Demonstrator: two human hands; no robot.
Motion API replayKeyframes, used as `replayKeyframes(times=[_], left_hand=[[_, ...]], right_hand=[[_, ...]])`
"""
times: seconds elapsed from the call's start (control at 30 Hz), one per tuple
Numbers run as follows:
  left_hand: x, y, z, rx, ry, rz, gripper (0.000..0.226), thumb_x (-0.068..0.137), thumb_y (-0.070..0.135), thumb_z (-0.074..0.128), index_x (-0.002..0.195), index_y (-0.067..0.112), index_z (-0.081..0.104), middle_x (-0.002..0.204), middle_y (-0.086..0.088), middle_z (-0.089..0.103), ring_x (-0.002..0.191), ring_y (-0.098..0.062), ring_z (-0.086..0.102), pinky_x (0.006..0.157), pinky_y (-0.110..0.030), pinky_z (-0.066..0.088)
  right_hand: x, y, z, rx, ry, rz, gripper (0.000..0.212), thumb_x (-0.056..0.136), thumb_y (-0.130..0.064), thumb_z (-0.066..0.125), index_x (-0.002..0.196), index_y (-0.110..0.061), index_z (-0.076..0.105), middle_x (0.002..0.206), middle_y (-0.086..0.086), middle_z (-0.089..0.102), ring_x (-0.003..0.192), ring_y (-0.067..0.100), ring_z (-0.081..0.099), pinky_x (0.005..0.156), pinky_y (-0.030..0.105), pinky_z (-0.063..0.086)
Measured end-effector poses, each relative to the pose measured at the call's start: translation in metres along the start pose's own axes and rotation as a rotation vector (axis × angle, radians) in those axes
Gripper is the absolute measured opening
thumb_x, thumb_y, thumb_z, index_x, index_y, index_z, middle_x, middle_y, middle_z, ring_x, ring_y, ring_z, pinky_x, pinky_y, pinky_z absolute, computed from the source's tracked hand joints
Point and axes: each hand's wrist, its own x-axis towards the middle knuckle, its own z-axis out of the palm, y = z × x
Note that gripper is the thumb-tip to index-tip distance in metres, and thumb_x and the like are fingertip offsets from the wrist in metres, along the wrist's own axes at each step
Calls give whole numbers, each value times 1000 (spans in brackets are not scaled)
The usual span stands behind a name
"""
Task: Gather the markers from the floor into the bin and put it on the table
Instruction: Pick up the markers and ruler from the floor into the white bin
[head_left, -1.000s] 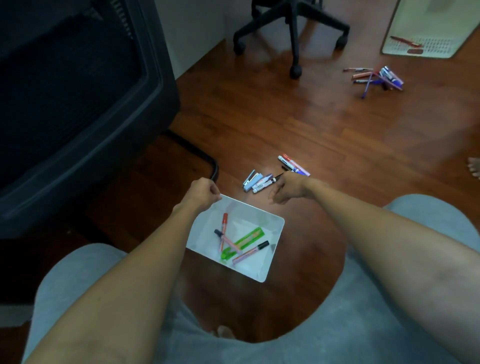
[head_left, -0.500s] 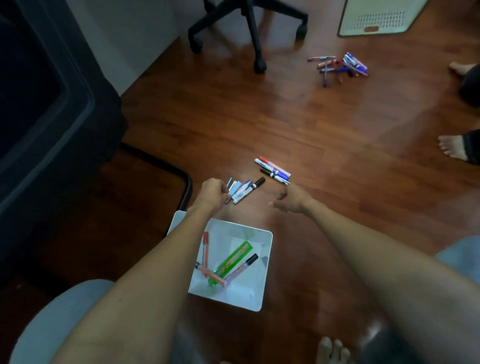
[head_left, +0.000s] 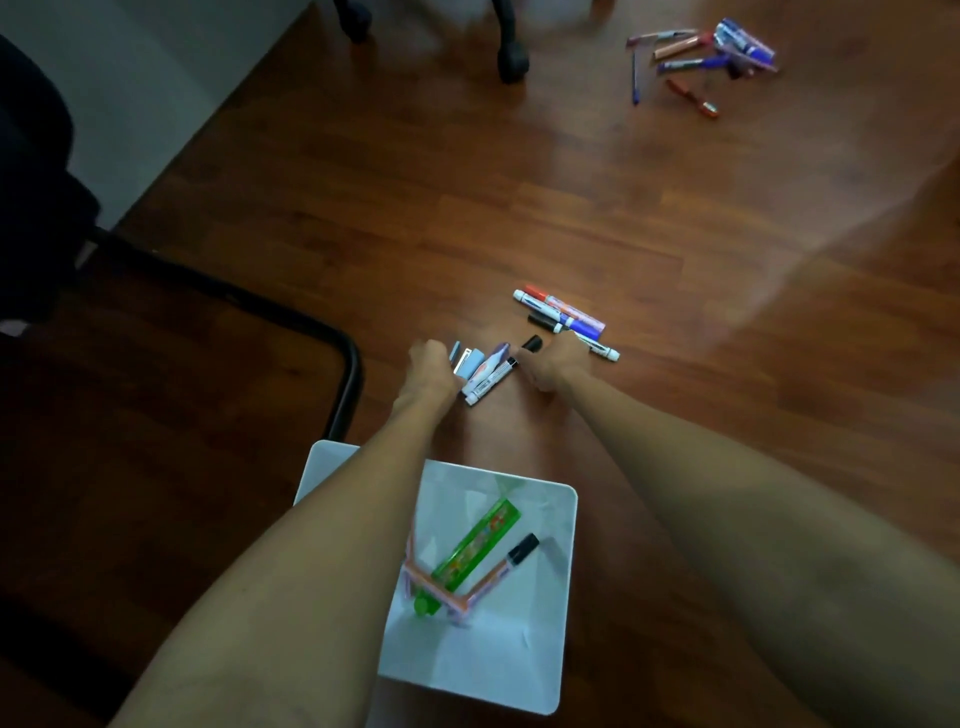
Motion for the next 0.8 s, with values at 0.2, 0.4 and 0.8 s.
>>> replayKeyframes(times=[0.2,0.4,0.8], left_hand=[[3,-1,13,12,33,3,37,80,16,74,112,-1,67,124,-23,57,116,-38,58,90,-41,49],[-14,4,4,37,41,23,39,80,16,76,113,-1,63,119,-21,63,107,-38,63,78,-37,49],[-98,5,-80,-67,201,7,39,80,16,78,113,0,63,119,-19,63,104,-34,67,86,-42,59]], right_hand=[[8,2,13,91,77,99,51,76,-43,72,108,-4,63,118,15,66,111,30,62,79,32,47],[-4,5,6,84,46,92,33,76,-38,71,82,-10,57,106,15,67,105,29,64,72,31,45],[-77,-63,-54,174,-60,-101,36,70,-23,74,55,-15,43,55,4,43,44,16,39,36,22,33]])
